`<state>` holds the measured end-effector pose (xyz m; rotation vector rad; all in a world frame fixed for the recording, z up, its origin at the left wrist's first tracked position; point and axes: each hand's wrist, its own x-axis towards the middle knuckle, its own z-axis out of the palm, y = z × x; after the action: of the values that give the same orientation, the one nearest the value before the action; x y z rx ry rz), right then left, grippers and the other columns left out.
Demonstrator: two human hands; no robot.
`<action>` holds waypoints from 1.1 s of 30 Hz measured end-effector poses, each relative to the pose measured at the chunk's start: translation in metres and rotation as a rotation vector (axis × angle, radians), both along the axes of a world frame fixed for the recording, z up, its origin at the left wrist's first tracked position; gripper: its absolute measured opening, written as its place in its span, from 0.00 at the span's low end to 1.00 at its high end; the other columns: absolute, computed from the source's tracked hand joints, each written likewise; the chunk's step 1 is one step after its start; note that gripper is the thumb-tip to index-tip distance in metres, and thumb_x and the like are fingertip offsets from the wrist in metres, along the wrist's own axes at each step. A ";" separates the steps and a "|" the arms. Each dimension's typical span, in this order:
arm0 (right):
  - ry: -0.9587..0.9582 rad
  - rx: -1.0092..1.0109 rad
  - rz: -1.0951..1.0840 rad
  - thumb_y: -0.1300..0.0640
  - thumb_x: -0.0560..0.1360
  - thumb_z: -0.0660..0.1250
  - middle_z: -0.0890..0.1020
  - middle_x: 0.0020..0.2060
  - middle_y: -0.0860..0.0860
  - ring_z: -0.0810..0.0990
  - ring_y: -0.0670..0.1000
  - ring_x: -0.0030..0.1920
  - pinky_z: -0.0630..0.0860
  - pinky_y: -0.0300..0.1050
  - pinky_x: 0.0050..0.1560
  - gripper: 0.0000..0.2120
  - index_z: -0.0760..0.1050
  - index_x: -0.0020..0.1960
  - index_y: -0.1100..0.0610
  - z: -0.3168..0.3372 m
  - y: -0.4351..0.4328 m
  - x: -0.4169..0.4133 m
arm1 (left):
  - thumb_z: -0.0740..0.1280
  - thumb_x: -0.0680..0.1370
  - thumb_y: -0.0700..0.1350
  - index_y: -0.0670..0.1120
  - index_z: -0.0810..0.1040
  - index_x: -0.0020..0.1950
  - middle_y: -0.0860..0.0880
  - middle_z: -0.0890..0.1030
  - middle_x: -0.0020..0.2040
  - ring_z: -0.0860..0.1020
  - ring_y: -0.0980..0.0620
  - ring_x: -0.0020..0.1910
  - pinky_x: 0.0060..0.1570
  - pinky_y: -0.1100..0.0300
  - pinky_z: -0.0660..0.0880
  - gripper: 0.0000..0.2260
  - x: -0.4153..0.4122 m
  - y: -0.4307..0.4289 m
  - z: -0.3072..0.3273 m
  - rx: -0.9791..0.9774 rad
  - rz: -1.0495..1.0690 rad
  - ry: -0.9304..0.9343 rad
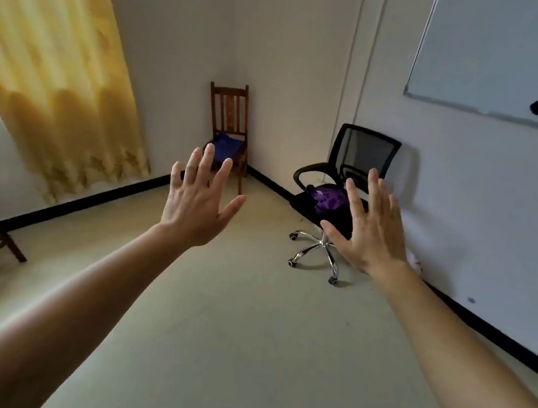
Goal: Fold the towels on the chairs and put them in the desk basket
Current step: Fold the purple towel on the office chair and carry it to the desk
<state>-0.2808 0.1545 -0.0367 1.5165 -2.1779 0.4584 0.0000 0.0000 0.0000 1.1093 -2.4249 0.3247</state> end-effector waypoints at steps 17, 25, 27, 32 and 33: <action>-0.067 0.199 -0.053 0.25 0.75 0.49 0.43 0.80 0.62 0.46 0.66 0.79 0.47 0.65 0.78 0.44 0.50 0.81 0.52 -0.039 -0.253 -0.275 | 0.48 0.80 0.67 0.51 0.46 0.81 0.44 0.41 0.81 0.40 0.43 0.79 0.76 0.40 0.47 0.34 -0.284 -0.231 -0.040 0.138 -0.008 -0.118; -0.121 0.448 -0.059 0.30 0.78 0.51 0.42 0.80 0.63 0.46 0.64 0.80 0.51 0.61 0.78 0.43 0.46 0.82 0.55 -0.112 -0.400 -0.366 | 0.46 0.81 0.66 0.54 0.42 0.80 0.45 0.39 0.81 0.40 0.43 0.79 0.76 0.40 0.48 0.32 -0.376 -0.396 -0.115 0.304 -0.089 -0.165; -0.132 0.540 -0.096 0.30 0.78 0.50 0.39 0.79 0.62 0.44 0.64 0.80 0.50 0.60 0.79 0.43 0.42 0.82 0.54 -0.130 -0.433 -0.392 | 0.46 0.81 0.66 0.54 0.40 0.80 0.45 0.38 0.80 0.39 0.43 0.79 0.76 0.40 0.48 0.32 -0.404 -0.442 -0.137 0.379 -0.095 -0.176; -0.190 0.647 -0.211 0.31 0.79 0.50 0.39 0.80 0.62 0.43 0.64 0.80 0.49 0.59 0.79 0.41 0.41 0.82 0.52 -0.147 -0.491 -0.450 | 0.46 0.80 0.66 0.55 0.38 0.80 0.45 0.35 0.80 0.38 0.42 0.79 0.76 0.40 0.48 0.33 -0.482 -0.535 -0.166 0.583 -0.133 -0.268; -0.214 0.645 -0.231 0.31 0.79 0.51 0.40 0.80 0.62 0.43 0.64 0.80 0.50 0.59 0.78 0.40 0.42 0.82 0.52 -0.148 -0.501 -0.462 | 0.47 0.81 0.66 0.55 0.38 0.80 0.45 0.35 0.80 0.38 0.41 0.79 0.76 0.40 0.48 0.33 -0.501 -0.550 -0.169 0.614 -0.153 -0.287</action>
<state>-0.7430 -0.3464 -0.1846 1.5287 -2.8036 -0.1960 -0.5006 -0.5504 -0.1693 1.1602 -2.9484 -0.3641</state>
